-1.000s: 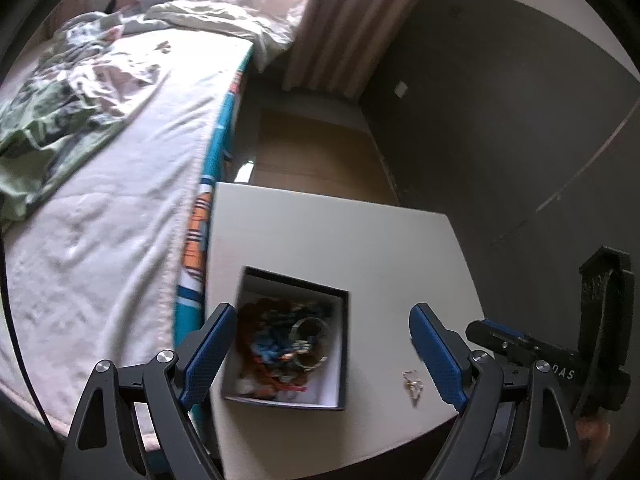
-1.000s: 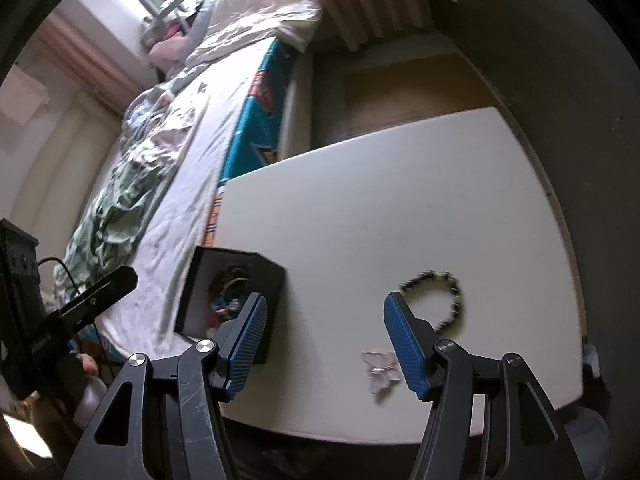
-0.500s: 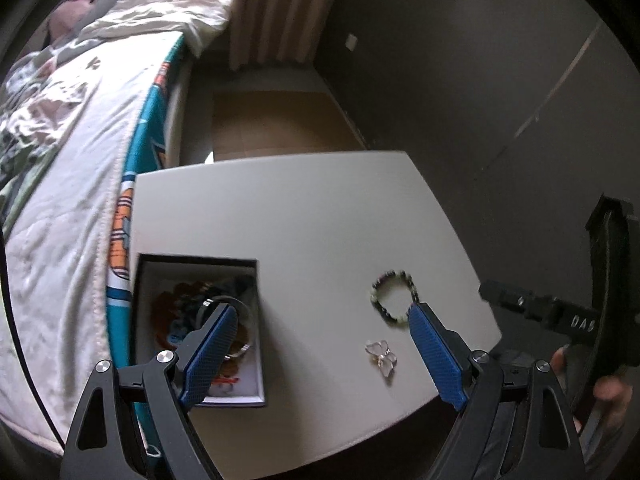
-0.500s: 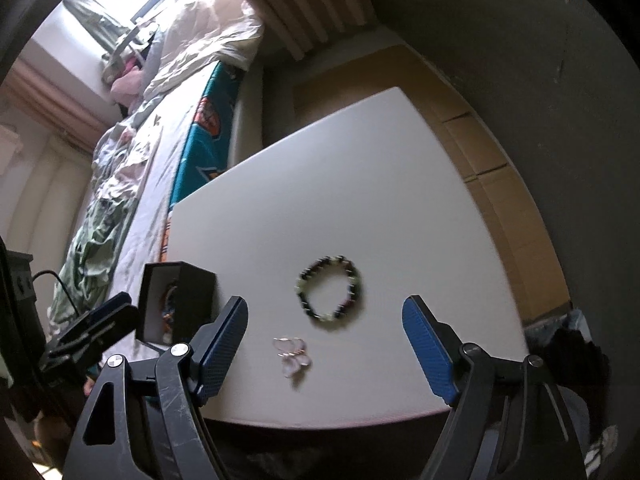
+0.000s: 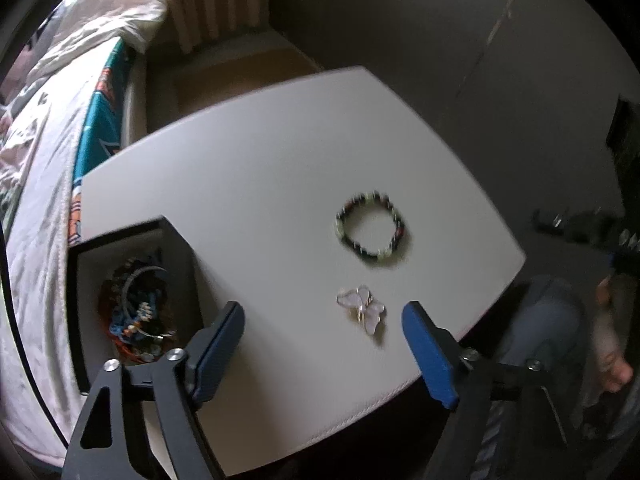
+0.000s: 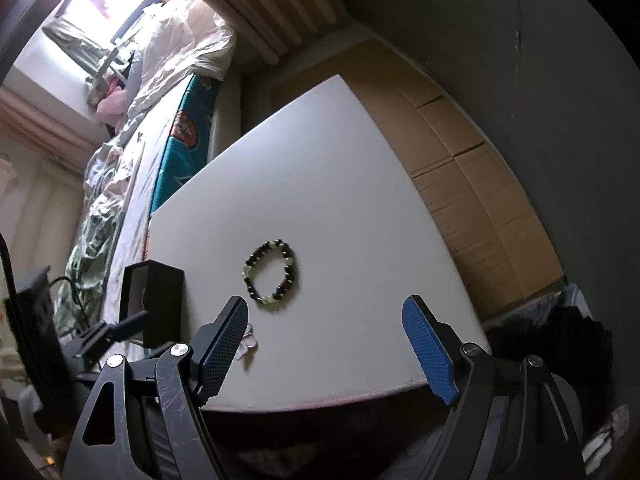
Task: Organize jewelry
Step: 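Move the open left tool back over the white butterfly charm, then close the left tool on the white butterfly charm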
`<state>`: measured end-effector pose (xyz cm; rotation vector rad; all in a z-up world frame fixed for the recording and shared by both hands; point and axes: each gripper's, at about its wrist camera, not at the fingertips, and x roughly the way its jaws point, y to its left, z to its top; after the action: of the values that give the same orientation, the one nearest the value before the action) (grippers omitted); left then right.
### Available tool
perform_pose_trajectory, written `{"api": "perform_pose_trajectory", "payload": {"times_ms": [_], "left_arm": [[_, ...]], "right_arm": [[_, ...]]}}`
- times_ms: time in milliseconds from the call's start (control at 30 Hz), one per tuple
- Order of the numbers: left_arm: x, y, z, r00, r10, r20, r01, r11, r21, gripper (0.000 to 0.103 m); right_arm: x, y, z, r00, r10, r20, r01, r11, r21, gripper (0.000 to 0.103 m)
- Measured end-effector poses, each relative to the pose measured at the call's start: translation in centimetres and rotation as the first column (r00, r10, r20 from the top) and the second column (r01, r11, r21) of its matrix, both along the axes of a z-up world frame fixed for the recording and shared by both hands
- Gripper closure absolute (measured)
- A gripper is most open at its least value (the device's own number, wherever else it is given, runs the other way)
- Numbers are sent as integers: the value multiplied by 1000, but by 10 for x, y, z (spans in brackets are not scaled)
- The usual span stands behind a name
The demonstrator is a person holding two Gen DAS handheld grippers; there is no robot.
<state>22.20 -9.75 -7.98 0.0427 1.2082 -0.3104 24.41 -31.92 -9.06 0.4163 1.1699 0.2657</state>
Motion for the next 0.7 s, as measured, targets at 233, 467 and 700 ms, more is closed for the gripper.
{"api": "perform_pose_trajectory", "payload": {"times_ms": [233, 467, 700], "left_arm": [[0, -21, -28, 996, -67, -60, 71, 995, 73, 32], [6, -32, -45, 990, -102, -96, 112, 988, 110, 35], [12, -47, -59, 986, -138, -95, 152, 974, 169, 50]], "right_arm": [[-2, -19, -12, 1000, -23, -20, 23, 1000, 10, 23], [-2, -27, -19, 999, -39, -28, 39, 999, 13, 23], [2, -24, -21, 999, -32, -35, 33, 999, 9, 23]]}}
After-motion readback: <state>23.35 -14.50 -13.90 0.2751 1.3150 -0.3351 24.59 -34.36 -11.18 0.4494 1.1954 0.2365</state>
